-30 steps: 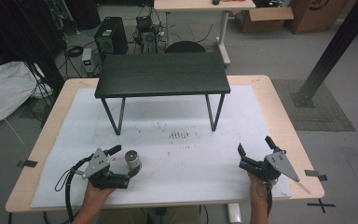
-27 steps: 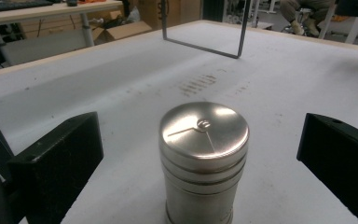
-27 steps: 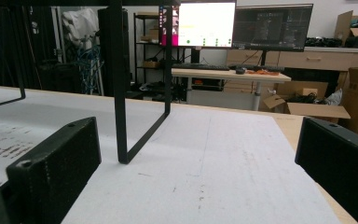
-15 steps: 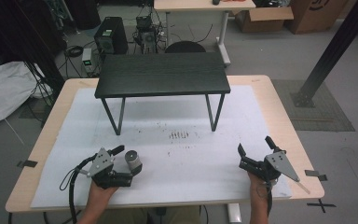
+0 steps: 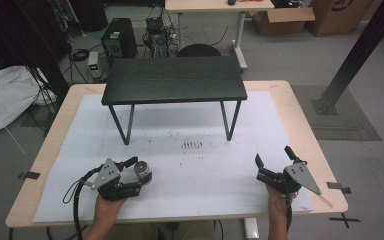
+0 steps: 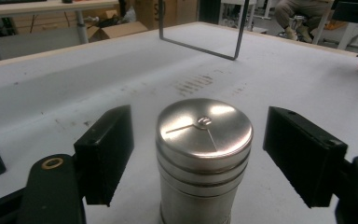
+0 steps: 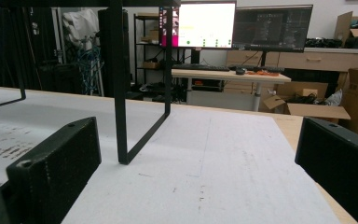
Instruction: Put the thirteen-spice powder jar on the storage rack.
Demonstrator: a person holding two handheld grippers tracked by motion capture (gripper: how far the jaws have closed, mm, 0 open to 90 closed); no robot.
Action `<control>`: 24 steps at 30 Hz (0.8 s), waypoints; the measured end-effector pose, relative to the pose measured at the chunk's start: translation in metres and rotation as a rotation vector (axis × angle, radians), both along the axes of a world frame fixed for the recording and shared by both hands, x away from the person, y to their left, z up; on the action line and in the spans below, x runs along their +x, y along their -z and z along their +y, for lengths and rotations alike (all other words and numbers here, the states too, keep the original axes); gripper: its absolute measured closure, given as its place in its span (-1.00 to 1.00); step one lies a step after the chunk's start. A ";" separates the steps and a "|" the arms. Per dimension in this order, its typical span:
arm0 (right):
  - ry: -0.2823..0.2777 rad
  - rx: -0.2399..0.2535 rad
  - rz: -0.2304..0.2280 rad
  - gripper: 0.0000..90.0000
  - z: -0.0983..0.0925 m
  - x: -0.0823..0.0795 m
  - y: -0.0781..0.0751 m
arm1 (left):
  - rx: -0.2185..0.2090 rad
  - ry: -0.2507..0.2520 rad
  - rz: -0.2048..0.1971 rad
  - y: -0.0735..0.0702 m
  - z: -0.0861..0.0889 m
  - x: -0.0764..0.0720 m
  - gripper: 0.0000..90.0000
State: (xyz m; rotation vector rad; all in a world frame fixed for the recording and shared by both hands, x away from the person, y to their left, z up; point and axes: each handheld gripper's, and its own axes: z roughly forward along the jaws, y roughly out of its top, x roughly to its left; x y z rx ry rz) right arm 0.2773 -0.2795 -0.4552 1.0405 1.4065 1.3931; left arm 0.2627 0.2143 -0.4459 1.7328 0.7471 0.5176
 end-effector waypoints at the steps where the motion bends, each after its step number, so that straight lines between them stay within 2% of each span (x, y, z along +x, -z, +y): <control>1: 0.000 0.000 0.000 -1.00 0.000 0.000 0.000 | -0.001 0.002 0.002 0.000 0.000 0.000 -0.43; 4: 0.000 0.000 -0.001 -1.00 0.000 0.000 0.000 | -0.002 0.009 0.000 0.000 0.000 0.000 -0.28; 11: -0.001 0.001 -0.001 -1.00 0.000 0.000 0.000 | 0.001 0.003 0.004 0.000 0.000 0.000 -0.16; 14: -0.001 0.001 -0.002 -1.00 0.000 0.000 0.000 | 0.015 0.005 0.002 0.000 -0.002 0.000 -0.04; 19: -0.001 0.003 -0.002 -1.00 0.000 0.000 0.000 | 0.010 -0.004 0.011 0.000 -0.001 0.001 0.08; 24: -0.001 0.003 -0.002 -1.00 0.000 0.000 0.000 | 0.009 0.000 0.011 0.000 -0.001 0.001 0.08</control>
